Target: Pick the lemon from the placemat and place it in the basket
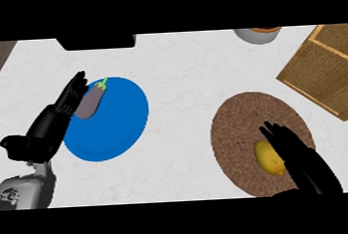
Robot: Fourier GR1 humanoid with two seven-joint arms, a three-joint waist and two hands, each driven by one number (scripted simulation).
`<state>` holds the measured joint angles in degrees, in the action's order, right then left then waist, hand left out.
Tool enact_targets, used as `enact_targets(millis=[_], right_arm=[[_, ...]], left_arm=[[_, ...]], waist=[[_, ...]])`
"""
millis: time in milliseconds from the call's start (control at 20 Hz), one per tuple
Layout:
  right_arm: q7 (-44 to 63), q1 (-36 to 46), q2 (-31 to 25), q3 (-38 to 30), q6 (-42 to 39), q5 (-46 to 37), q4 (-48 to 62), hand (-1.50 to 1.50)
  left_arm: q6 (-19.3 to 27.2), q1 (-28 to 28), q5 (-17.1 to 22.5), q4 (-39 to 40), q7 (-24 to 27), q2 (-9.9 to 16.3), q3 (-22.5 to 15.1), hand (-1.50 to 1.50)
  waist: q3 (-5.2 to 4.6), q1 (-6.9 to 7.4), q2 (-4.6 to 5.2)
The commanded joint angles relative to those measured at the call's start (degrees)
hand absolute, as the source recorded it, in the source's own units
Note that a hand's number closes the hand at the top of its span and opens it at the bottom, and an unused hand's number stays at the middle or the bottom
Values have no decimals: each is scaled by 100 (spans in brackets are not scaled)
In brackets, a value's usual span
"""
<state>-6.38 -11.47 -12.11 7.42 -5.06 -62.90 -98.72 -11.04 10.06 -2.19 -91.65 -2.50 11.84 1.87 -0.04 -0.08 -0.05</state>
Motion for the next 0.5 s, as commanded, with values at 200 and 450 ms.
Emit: enact_targets(millis=[200, 450], right_arm=[[48, 227, 75, 170, -360, -175, 322, -150], [-399, 554, -91, 71, -11, -344, 1182, 150]], left_arm=[[46, -66, -205, -18, 73, -165, 13, 0], [-98, 166, -189, 510, 432, -83, 148, 0]], waist=[[4, 2, 2], [5, 1, 9]])
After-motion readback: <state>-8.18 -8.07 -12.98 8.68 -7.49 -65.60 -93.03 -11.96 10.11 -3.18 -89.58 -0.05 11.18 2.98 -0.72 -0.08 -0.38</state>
